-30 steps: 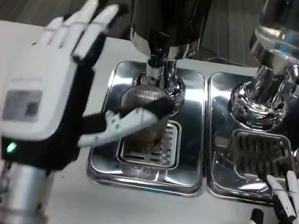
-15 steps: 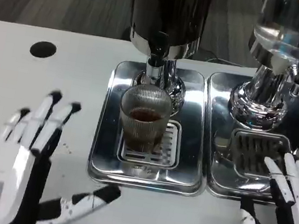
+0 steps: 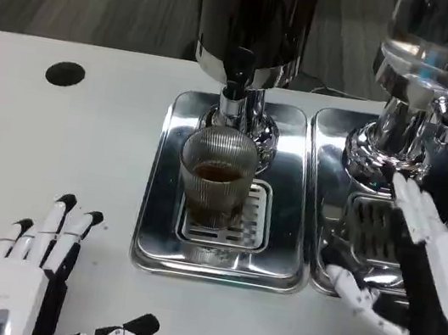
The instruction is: Grasp the cup under the faucet to collect the drink, then remove the cup.
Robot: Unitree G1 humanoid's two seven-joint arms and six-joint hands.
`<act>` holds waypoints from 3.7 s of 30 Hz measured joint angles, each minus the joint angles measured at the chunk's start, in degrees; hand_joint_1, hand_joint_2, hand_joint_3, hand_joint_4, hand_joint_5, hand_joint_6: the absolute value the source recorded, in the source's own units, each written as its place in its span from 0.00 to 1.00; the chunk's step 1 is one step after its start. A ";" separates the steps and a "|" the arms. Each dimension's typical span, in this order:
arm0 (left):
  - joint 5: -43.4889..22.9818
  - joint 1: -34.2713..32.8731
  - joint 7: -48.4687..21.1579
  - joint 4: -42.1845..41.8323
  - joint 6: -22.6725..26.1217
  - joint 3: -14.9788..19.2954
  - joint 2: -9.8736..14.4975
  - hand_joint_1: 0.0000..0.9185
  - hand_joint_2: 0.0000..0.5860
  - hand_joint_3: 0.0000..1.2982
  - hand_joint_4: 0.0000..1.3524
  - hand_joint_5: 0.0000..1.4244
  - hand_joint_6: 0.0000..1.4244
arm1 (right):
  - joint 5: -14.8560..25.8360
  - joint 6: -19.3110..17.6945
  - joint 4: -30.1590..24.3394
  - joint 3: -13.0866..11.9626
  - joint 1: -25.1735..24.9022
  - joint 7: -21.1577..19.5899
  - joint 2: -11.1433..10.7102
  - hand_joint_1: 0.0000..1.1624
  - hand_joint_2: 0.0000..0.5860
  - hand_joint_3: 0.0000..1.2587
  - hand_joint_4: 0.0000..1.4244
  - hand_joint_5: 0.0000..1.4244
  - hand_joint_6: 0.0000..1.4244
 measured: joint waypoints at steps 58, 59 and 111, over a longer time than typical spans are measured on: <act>-4.17 4.89 4.42 1.67 -0.67 2.99 2.45 0.00 0.29 0.49 0.07 0.16 0.10 | 11.28 7.19 26.91 7.05 -29.81 11.91 16.84 0.52 0.28 0.00 0.00 0.00 0.07; -4.17 4.90 4.48 1.67 -0.67 2.99 2.45 0.00 0.29 0.49 0.07 0.16 0.10 | 11.25 7.08 27.34 7.07 -29.82 11.69 16.92 0.53 0.27 0.00 0.00 0.01 0.07; -8.41 3.98 5.52 3.94 -2.75 4.26 2.63 0.00 0.26 0.52 0.10 0.17 0.10 | 10.74 -4.39 38.01 6.37 -29.61 -4.10 19.04 0.76 0.33 0.56 0.56 0.47 0.38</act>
